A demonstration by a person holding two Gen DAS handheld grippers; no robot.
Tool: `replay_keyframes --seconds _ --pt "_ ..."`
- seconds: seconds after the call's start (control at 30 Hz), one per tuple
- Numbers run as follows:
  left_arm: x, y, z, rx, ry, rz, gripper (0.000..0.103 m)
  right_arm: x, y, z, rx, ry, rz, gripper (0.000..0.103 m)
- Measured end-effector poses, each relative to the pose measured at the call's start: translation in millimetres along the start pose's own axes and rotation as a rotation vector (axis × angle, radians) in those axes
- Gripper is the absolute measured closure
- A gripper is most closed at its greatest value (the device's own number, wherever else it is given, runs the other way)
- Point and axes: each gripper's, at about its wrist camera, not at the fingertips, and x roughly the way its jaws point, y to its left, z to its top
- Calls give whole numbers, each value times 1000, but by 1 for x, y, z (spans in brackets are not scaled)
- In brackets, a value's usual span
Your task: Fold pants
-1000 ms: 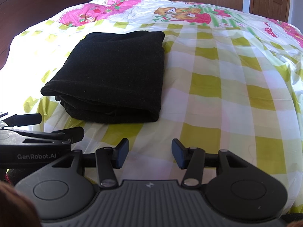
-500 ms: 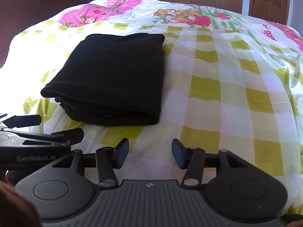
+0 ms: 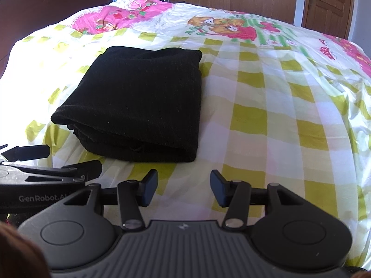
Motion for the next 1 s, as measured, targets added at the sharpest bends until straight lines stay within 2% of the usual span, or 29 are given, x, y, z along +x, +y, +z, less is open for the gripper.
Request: replay_keyframes --seconds 0.57,1.0 --pt "-3 9 -1 -58 -16 -27 0 -3 13 10 -27 -7 -39 52" --pt "-4 9 -1 -58 -19 -28 0 -3 15 11 -31 -4 -49 52"
